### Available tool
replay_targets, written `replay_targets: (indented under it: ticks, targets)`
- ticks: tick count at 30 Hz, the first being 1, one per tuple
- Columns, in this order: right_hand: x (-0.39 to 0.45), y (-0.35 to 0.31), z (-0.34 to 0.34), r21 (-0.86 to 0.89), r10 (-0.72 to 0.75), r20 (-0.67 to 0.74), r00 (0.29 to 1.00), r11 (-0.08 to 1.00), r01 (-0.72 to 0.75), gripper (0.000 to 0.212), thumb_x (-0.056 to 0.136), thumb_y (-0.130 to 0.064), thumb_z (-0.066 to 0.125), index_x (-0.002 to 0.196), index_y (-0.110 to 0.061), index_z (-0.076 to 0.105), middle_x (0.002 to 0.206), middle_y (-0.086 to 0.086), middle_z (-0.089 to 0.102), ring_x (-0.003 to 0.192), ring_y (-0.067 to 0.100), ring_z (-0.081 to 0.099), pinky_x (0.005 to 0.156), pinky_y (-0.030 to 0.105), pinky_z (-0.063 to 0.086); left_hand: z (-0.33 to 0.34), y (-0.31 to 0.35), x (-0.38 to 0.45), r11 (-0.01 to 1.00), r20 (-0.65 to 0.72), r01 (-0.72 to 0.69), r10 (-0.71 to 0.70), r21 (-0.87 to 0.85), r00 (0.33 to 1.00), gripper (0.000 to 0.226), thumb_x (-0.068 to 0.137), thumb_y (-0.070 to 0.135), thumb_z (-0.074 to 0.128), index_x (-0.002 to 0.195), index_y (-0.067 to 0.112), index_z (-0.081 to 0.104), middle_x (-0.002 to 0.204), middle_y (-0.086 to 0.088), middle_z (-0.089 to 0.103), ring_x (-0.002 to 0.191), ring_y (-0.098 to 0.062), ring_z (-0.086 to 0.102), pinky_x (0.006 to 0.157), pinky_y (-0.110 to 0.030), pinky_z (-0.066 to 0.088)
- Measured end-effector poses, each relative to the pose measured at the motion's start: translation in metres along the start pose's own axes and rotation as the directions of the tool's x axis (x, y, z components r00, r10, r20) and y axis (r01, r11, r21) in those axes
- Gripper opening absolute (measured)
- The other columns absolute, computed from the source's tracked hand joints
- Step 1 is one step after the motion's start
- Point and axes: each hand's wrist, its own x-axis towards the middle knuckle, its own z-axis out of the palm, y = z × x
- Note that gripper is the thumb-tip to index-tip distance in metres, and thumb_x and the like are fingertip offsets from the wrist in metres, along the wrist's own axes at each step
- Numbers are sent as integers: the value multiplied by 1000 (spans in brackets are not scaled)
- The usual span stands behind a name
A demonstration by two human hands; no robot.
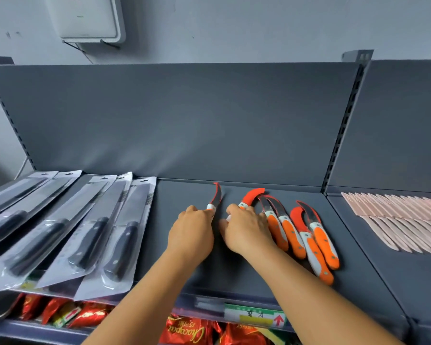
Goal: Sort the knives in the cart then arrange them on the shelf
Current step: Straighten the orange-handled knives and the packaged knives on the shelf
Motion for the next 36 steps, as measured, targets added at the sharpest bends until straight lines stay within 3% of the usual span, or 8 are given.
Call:
replay_targets:
  ticks: [2,6,9,13,16,21,28,36]
  targets:
    - [2,-4,1,16,27,-24,999,1000,-27,30,94,-32,44,122,-21,49,128,11,49,117,37,44,93,41,39,2,-4,3,1000,11,-8,8,9,1000,27,97,15,35,116,14,53,86,-4,40,84,-27,42,69,-35,41]
    - [-1,-13,2,80,145,-32,989,987,-142,55,92,-16,50,142,-21,27,130,17,41,120,38,44,93,38,41,4,-13,5,999,39,-52,52,4,998,23,98,16,35,109,10,54,95,-4,45,98,-27,44,69,-34,41]
    - [-1,-18,7,99,209,-76,975,974,-202,44,93,-19,51,133,-11,35,131,17,41,121,35,45,96,38,41,6,-23,7,990,78,-137,139,-27,987,31,101,27,32,120,13,52,125,-3,48,111,-25,42,84,-36,45]
    - [-3,-21,4,66,231,-72,970,972,-226,34,92,-18,52,124,-10,48,127,14,45,115,33,52,82,33,43,11,-27,4,968,156,-246,251,-54,955,48,102,27,32,147,13,28,153,0,26,131,-26,35,105,-36,35]
    - [-8,-20,4,3,201,-102,974,980,-201,29,93,-10,49,122,-10,48,126,14,40,109,32,55,74,33,40,13,-25,3,964,172,-259,266,-63,948,54,101,26,33,151,11,17,155,-1,20,133,-26,34,107,-35,32]
    - [-21,-15,-3,-224,165,-187,968,953,-205,54,94,-5,44,144,-9,24,139,18,28,114,30,56,88,34,47,13,-23,2,962,152,-270,271,-31,950,53,100,30,35,147,11,22,150,-3,23,126,-28,33,102,-35,33]
    - [-27,-10,1,-176,-73,60,996,981,83,61,95,-30,48,147,-23,18,129,10,31,121,33,43,96,42,41,10,-24,3,951,252,-290,308,-106,917,57,97,22,36,149,10,15,153,-5,14,137,-27,25,111,-33,25]
    - [-17,10,-5,-73,-286,177,942,950,302,67,98,-32,43,153,-21,7,159,-12,2,143,19,15,116,33,20,9,-25,7,939,307,-315,343,-140,888,70,94,5,36,152,8,-3,158,-2,-2,145,-21,20,113,-29,26]
